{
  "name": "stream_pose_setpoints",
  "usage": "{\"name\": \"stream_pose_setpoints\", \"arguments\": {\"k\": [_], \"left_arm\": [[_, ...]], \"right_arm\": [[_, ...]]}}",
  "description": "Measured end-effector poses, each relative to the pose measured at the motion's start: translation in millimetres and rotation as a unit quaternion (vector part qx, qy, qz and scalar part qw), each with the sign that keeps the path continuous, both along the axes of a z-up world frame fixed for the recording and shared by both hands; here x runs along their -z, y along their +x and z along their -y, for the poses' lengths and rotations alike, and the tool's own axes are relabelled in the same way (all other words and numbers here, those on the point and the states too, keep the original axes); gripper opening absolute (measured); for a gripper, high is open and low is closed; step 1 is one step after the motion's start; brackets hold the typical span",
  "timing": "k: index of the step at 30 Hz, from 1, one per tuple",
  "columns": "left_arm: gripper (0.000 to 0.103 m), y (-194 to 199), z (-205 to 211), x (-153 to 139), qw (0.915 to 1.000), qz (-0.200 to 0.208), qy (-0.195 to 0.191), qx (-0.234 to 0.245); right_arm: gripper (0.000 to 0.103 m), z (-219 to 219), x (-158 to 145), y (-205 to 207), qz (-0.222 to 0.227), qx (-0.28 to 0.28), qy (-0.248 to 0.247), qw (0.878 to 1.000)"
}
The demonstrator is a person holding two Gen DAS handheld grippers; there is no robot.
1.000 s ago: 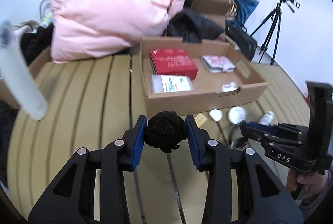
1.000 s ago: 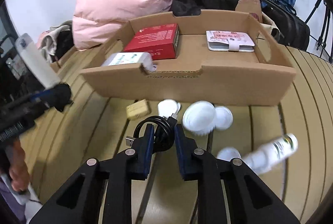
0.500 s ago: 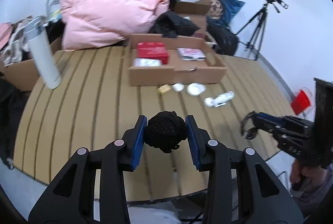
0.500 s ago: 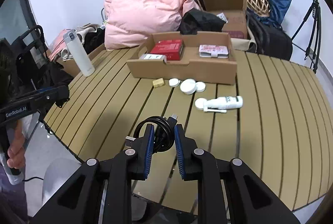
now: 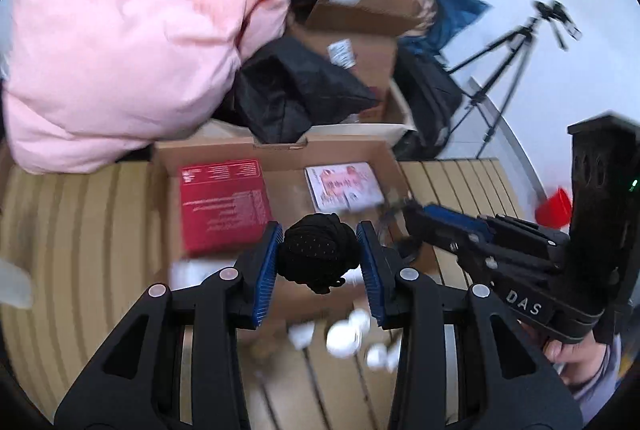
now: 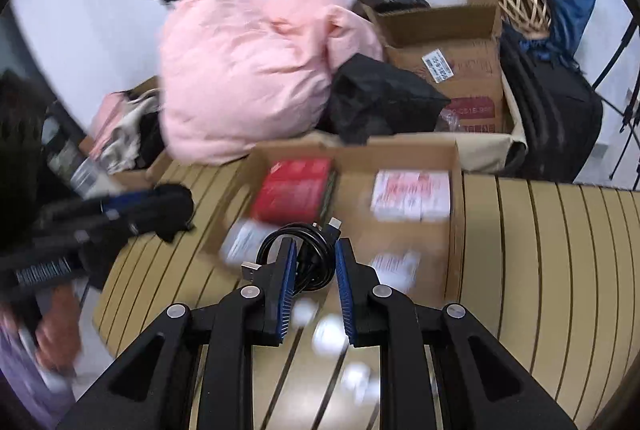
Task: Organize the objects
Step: 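Carry the black cable into the cardboard tray and release it, then withdraw the right tool back from the tray over the table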
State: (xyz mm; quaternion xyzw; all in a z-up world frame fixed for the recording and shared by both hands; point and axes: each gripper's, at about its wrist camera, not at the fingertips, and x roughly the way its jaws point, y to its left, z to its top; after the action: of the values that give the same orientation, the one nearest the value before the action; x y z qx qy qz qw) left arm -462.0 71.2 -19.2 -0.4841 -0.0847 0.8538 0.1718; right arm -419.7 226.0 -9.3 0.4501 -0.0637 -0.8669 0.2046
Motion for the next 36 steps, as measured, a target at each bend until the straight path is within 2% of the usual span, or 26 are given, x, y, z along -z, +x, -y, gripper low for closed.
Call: {"name": "stream_pose_setpoints", "arguments": {"k": [1, 3, 6, 9, 11, 13, 14, 15, 16, 21, 24, 26, 28, 30, 32, 34, 36], "left_arm": [[0.034, -19, -2, 15, 0.9998, 0.016, 0.009, -0.007], [0.034, -45, -5, 44, 0.9986, 0.045, 0.018, -0.022], [0.035, -68, -13, 76, 0.9976, 0.063, -0.004, -0.028], [0.040, -85, -10, 98, 0.9961, 0.077, -0.007, -0.043], [0.045, -87, -7, 103, 0.9959, 0.084, -0.002, -0.032], [0.053, -82, -5, 100, 0.9971, 0.075, -0.006, -0.008], [0.055, -79, -3, 95, 0.9977, 0.067, -0.008, -0.004], [0.055, -75, -1, 89, 0.9984, 0.056, -0.011, 0.001], [0.056, -73, 1, 84, 0.9987, 0.050, -0.013, 0.001], [0.060, -61, 18, 60, 0.9986, 0.038, -0.032, -0.017], [0.067, -36, 30, 40, 0.9977, 0.020, -0.061, -0.022], [0.071, -8, 39, 23, 0.9950, -0.006, -0.096, -0.027], [0.077, 20, 47, 8, 0.9925, -0.027, -0.116, -0.027], [0.077, 51, 55, -5, 0.9899, -0.046, -0.130, -0.030], [0.081, 86, 63, -17, 0.9880, -0.060, -0.138, -0.035], [0.092, 123, 69, -25, 0.9869, -0.071, -0.139, -0.040], [0.093, 157, 72, -29, 0.9853, -0.082, -0.142, -0.047]], "right_arm": [[0.022, 1, 8, -33, 0.016, 0.012, -0.001, 1.000], [0.022, 4, 22, -67, 0.036, 0.025, 0.004, 0.999], [0.022, 8, 56, -117, 0.073, 0.045, 0.003, 0.996], [0.022, 21, 81, -143, 0.090, 0.040, 0.010, 0.995], [0.024, 27, 94, -157, 0.098, 0.035, 0.003, 0.995], [0.047, 34, 109, -167, 0.120, 0.029, -0.005, 0.992], [0.081, 36, 113, -168, 0.126, 0.026, -0.001, 0.992], [0.095, 38, 115, -168, 0.120, 0.022, 0.004, 0.992], [0.095, 38, 114, -167, 0.111, 0.021, 0.002, 0.994], [0.095, 26, 95, -158, 0.092, 0.034, 0.006, 0.995], [0.095, 12, 69, -136, 0.073, 0.036, 0.037, 0.996], [0.095, 3, 55, -120, 0.063, 0.032, 0.054, 0.996], [0.095, -11, 39, -93, 0.050, 0.031, 0.083, 0.995], [0.097, -23, 23, -62, 0.039, 0.021, 0.096, 0.994], [0.103, -34, 11, -30, 0.033, 0.012, 0.099, 0.994], [0.103, -42, 3, 0, 0.028, 0.004, 0.098, 0.995], [0.103, -46, -4, 33, 0.022, 0.000, 0.097, 0.995]]}}
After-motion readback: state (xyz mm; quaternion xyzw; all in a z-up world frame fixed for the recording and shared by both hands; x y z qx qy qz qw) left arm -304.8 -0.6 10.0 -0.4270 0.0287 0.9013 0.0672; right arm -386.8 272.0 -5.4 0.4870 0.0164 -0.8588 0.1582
